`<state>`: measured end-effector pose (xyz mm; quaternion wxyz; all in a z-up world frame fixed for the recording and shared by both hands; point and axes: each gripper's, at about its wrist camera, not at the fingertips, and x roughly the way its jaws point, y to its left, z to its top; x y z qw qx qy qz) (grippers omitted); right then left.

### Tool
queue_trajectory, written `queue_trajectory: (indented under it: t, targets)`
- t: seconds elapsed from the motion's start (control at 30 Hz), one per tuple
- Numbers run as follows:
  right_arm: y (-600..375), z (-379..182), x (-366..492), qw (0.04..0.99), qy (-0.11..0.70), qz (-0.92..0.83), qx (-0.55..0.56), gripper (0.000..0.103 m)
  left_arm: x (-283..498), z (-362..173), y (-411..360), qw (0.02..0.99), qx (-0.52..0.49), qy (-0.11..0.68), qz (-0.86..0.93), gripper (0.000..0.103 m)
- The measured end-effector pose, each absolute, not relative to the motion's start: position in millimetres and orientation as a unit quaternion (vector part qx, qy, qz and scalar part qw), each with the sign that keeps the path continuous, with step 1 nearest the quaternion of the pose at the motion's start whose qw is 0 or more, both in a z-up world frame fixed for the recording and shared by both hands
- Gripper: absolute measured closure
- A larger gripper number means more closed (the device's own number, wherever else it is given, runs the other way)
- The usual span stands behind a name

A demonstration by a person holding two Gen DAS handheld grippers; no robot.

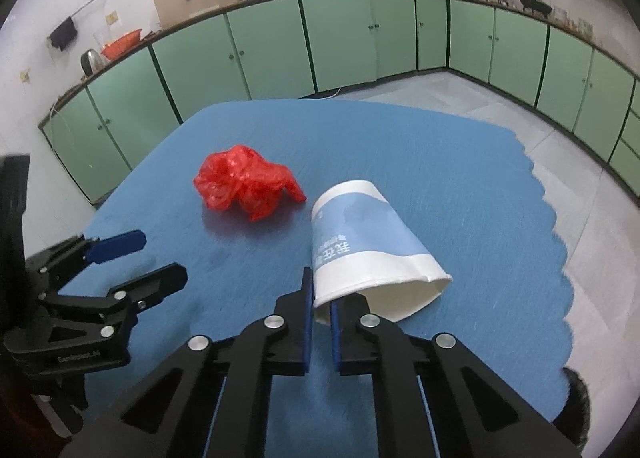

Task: Collect trash
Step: 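Grasp the white-and-blue paper cup with the right tool while the left tool grasps the red bag, then carry the paper cup and red bag over the black bin and open both tools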

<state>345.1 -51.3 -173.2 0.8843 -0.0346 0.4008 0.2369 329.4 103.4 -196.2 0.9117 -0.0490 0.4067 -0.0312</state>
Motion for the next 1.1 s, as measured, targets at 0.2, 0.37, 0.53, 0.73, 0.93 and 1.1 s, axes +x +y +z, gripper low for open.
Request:
queue_trajectory:
  t: [0.2,0.37,0.53,0.73,0.93,1.1]
  targets:
    - [-47.5,-166.3,359.4,0.893,0.383,0.232,-0.049,0.098,357.0,-192.3,96.9,0.914,-0.043,0.403,-0.034,0.027]
    - [-47.0,-171.5,368.3,0.891,0.386,0.235,-0.039,0.098,382.9,-197.3,92.6,0.911,-0.037,0.409,-0.035,0.027]
    - [-53.0,-175.6,372.5,0.89,0.388,0.236,-0.03,0.098,404.6,-202.7,90.6,0.909,-0.033,0.415,-0.029,0.026]
    - [-60.3,-176.0,377.0,0.891,0.39,0.233,-0.024,0.098,421.8,-210.8,89.3,0.906,-0.037,0.421,-0.023,0.059]
    - [-64.3,-173.6,372.1,0.892,0.39,0.228,-0.018,0.098,416.2,-207.4,91.5,0.91,-0.053,0.41,-0.026,0.093]
    - [-62.0,-167.5,367.4,0.895,0.386,0.22,-0.03,0.098,399.7,-200.1,85.1,0.914,-0.054,0.401,-0.029,0.097]
